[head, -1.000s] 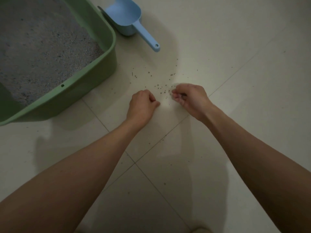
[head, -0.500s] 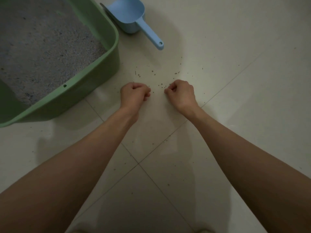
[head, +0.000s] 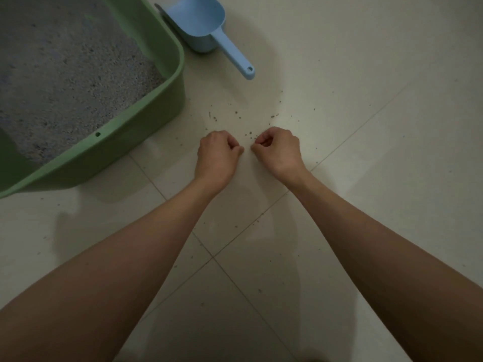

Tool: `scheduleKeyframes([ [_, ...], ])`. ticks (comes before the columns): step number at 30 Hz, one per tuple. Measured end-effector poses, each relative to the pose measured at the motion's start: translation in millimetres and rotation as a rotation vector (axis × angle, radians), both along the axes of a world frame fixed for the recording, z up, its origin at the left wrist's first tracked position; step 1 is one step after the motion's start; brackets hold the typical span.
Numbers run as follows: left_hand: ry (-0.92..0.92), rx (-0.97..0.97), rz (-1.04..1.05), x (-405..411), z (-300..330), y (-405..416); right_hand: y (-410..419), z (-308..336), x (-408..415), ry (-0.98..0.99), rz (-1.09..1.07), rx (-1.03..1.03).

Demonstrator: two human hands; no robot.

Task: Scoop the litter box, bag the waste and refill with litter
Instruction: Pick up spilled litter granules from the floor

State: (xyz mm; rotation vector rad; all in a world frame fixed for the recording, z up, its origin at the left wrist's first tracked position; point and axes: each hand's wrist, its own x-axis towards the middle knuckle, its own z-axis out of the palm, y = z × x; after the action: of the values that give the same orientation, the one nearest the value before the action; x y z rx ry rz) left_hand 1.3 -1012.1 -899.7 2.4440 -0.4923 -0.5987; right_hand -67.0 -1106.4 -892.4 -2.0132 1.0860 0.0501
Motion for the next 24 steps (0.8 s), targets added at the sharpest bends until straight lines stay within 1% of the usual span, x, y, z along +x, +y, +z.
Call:
scheduleKeyframes([
  [3, -0.007, 0.013, -0.033, 0.1, 2.0, -0.3, 2.6, -0.9, 3.0, 0.055, 0.111, -0.097],
  [6, -0.008, 0.026, -0.027, 0.3, 1.9, -0.3, 5.2, 2.2, 6.6, 0.114, 0.194, -0.146],
  [8, 0.002, 0.023, 0.014, 1.0, 0.8, 0.1, 6.5, 3.0, 8.5, 0.122, 0.211, -0.151],
  [9, 0.011, 0.022, 0.027, 1.6, 0.2, -0.1, 6.7, 2.8, 8.4, 0.098, 0.18, -0.127],
  [10, 0.022, 0.023, 0.032, 2.3, 0.0, -0.3, 6.5, 2.6, 8.0, 0.046, 0.104, -0.06],
  [11, 0.034, 0.026, 0.032, 2.6, 0.2, -0.8, 5.8, 2.7, 7.6, -0.022, -0.012, 0.052],
  [13, 0.048, 0.023, 0.034, 3.4, 1.9, -1.4, -0.2, 5.7, 6.7, -0.195, -0.283, 0.332],
  [15, 0.054, 0.01, 0.036, 4.1, 3.7, -2.1, -10.2, 8.8, 7.5, -0.353, -0.482, 0.568],
  [17, 0.059, 0.006, 0.024, 4.4, 4.0, -2.6, -21.3, 10.7, 9.3, -0.423, -0.586, 0.678],
  [19, 0.071, 0.005, 0.016, 5.4, 3.5, -2.2, -29.6, 9.1, 11.8, -0.398, -0.585, 0.641],
  [20, 0.074, -0.001, 0.021, 6.4, 3.1, -1.6, -32.8, 7.7, 13.0, -0.355, -0.549, 0.569],
  [24, 0.0, -0.052, 0.049, 14.6, 3.4, -2.6, -42.0, 7.8, 18.2, -0.052, -0.235, 0.075],
])
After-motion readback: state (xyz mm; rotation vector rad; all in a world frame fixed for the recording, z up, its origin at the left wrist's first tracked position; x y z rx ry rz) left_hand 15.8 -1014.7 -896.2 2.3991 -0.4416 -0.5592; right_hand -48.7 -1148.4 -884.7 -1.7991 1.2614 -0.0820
